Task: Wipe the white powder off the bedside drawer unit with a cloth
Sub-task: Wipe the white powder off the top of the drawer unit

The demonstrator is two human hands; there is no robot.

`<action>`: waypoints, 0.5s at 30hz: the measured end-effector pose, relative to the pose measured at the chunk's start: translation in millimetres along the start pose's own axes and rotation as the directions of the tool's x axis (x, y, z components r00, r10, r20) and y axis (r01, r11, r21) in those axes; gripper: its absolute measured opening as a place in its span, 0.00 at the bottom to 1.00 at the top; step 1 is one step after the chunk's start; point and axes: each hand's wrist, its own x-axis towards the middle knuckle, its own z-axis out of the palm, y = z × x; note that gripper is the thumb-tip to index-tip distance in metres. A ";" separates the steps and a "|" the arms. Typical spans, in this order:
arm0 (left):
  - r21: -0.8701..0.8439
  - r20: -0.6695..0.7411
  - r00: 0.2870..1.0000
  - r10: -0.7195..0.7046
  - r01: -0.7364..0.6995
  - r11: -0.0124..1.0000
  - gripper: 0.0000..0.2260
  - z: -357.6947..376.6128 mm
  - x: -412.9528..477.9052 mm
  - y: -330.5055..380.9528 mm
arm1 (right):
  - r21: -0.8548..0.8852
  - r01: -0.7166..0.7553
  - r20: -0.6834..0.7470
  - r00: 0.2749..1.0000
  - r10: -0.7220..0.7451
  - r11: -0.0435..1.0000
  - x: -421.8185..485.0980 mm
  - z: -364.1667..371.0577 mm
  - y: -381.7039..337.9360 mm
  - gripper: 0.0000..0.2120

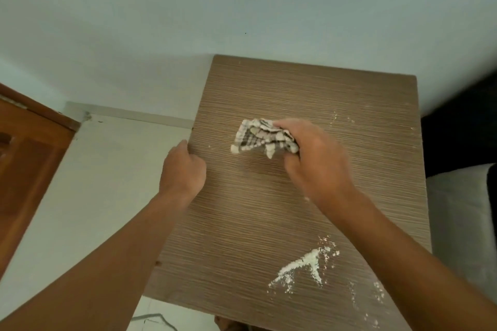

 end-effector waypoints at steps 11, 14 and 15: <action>-0.478 0.194 0.941 -0.276 0.336 0.811 0.15 -29.7 30.3 -24.9 | -0.125 0.325 0.378 0.889 -0.258 0.937 61.1 102.0 -18.2 0.27; -0.474 0.193 0.947 -0.257 0.319 0.821 0.18 -34.5 31.0 -25.1 | -0.053 0.484 0.435 0.799 -0.416 0.873 16.4 88.8 -21.7 0.25; -0.451 0.182 0.955 -0.236 0.294 0.843 0.18 -34.1 31.3 -25.5 | -0.050 0.519 0.463 0.769 -0.441 0.854 -2.5 81.8 -19.1 0.26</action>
